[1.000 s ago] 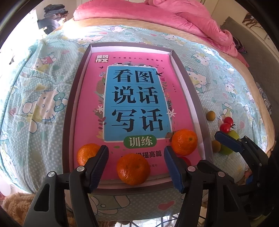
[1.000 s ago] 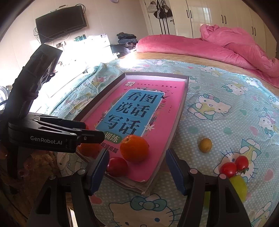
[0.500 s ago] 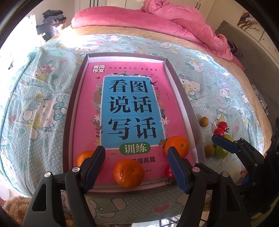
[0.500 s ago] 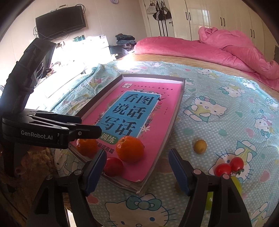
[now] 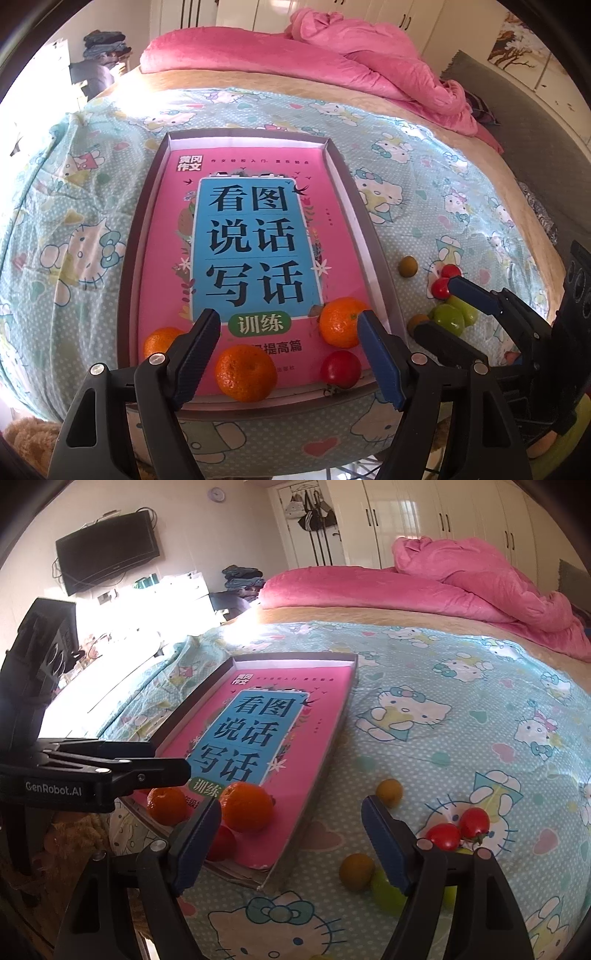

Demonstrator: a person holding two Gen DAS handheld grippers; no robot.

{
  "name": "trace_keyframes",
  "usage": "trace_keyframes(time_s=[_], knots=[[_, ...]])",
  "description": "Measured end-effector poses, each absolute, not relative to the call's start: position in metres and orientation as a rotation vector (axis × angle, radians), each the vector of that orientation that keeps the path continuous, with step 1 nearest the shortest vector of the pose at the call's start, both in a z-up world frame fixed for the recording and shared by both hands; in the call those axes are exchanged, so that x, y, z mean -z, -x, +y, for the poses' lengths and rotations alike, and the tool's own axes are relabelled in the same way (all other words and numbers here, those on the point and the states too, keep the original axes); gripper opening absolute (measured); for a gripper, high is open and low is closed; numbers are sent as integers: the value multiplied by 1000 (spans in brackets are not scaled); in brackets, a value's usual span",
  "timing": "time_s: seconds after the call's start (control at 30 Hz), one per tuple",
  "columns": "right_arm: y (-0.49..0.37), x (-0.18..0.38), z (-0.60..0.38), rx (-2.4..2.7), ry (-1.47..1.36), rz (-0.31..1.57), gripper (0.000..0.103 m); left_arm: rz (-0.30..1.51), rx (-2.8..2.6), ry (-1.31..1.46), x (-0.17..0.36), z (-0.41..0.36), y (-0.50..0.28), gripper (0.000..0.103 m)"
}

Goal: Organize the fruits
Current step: 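Move both tools away from the book back toward the fruit pile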

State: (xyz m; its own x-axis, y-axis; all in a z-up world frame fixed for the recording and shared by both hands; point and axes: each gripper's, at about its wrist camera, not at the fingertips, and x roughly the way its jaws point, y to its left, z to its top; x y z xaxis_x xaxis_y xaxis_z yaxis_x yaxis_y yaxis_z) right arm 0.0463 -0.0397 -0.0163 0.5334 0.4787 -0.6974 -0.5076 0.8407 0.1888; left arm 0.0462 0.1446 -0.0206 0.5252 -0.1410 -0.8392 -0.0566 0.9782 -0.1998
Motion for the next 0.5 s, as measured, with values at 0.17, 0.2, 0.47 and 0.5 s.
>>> trace_keyframes(time_s=[0.17, 0.2, 0.47, 0.5], knots=[[-48, 11, -51, -557, 18, 803, 78, 1011, 64, 205, 19, 140, -46, 78], [-48, 10, -53, -555, 14, 803, 79, 1012, 63, 203, 19, 139, -46, 78], [-51, 2, -73, -510, -21, 788, 82, 999, 76, 209, 15, 135, -43, 78], [-51, 1, -75, -503, -22, 787, 82, 997, 78, 208, 14, 134, -42, 78]])
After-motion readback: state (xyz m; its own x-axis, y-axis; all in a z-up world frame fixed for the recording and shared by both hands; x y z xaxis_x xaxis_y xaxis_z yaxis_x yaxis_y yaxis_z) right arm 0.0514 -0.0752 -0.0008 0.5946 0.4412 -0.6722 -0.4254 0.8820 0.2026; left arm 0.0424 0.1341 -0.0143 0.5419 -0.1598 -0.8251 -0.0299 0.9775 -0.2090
